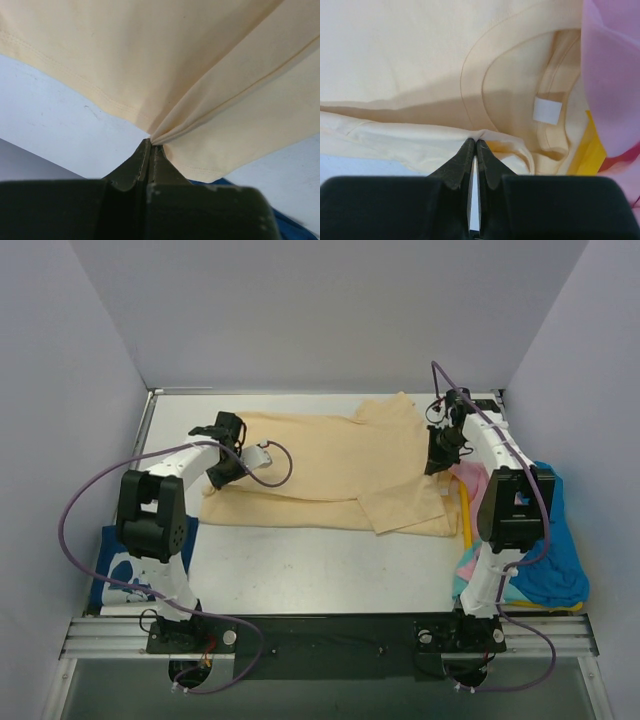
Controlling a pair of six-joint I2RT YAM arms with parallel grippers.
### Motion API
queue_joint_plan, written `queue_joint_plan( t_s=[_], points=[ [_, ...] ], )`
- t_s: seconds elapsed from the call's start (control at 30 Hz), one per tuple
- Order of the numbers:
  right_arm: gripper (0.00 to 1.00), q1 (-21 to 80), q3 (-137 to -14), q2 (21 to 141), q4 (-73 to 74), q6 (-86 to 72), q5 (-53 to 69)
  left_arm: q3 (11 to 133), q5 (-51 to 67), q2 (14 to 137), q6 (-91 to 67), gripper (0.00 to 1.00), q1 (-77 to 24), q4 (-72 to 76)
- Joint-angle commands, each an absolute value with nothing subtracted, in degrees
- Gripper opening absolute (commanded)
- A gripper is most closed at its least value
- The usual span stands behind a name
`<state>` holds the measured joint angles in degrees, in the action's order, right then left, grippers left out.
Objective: Fold and stack the t-shirts
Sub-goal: Fold the flattened tshirt in 1/3 of the way
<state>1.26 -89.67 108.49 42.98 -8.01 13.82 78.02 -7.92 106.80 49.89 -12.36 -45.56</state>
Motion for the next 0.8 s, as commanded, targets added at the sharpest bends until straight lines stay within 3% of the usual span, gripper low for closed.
queue_joint_plan(
  t_s=[0.0,0.67,0.77],
  points=[
    [0.00,0.79,-95.17,111.27,44.56,-5.54,12.39,81.21,-9.14,108.63,49.31,0.00,-11.16,-44.21],
    [0.00,0.26,-102.39,119.27,44.83,-5.36,10.64,85.96,-10.19,114.35,47.64,0.00,-10.28,-45.70],
    [0.00,0.18,-103.01,120.41,44.91,-5.45,10.63,85.96,-11.24,114.26,46.85,0.18,-10.28,-44.39]
  ],
)
